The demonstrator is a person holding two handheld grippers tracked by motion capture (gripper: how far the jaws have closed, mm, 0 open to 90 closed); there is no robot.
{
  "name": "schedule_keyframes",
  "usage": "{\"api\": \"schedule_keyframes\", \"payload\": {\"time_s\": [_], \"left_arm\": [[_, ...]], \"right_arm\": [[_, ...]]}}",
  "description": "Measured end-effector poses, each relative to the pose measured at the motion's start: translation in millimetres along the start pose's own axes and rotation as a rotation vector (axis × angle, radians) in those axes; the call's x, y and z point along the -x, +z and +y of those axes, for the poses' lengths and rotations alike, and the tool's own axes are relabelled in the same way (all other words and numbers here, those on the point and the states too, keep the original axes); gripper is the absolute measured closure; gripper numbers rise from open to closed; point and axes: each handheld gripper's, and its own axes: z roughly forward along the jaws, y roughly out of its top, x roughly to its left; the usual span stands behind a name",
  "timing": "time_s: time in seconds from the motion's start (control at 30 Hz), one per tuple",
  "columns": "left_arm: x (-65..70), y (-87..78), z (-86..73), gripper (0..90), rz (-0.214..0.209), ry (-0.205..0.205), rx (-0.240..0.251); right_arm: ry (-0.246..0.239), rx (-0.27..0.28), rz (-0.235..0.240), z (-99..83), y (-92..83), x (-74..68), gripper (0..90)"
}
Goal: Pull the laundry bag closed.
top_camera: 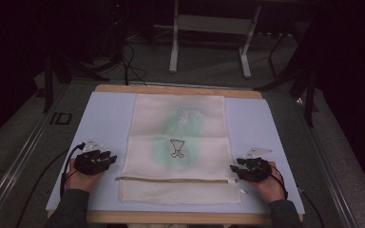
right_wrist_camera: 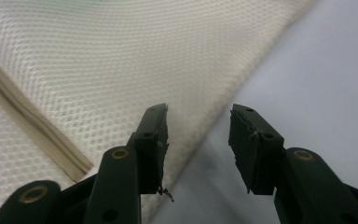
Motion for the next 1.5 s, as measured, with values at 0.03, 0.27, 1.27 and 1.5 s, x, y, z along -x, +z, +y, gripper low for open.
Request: {"api": "schedule_keyframes", "payload": {"time_s": [0.03, 0.27, 1.27, 1.5], "left_arm": [[0.1, 0.0, 0.1, 63.7, -0.006, 0.003, 0.002], [4.2, 3.2, 1.1, 65.3, -0.086, 0.05, -0.025], [3.6, 3.5, 1.8, 59.6, -0.109, 0.027, -0.036], [3.3, 2.9, 1.1, 61.7, -0.115, 0.02, -0.025]], "right_arm": [[0.0, 0.0, 0.012, 1.2, 0.9, -1.8, 57.0], [-0.032, -0.005, 0.051, 8.1, 4.4, -12.6, 57.8], [-0.123, -0.016, 0.131, 35.4, 18.5, -49.3, 54.8], [-0.15, -0.006, 0.15, 44.7, 21.5, -57.1, 54.8]]}}
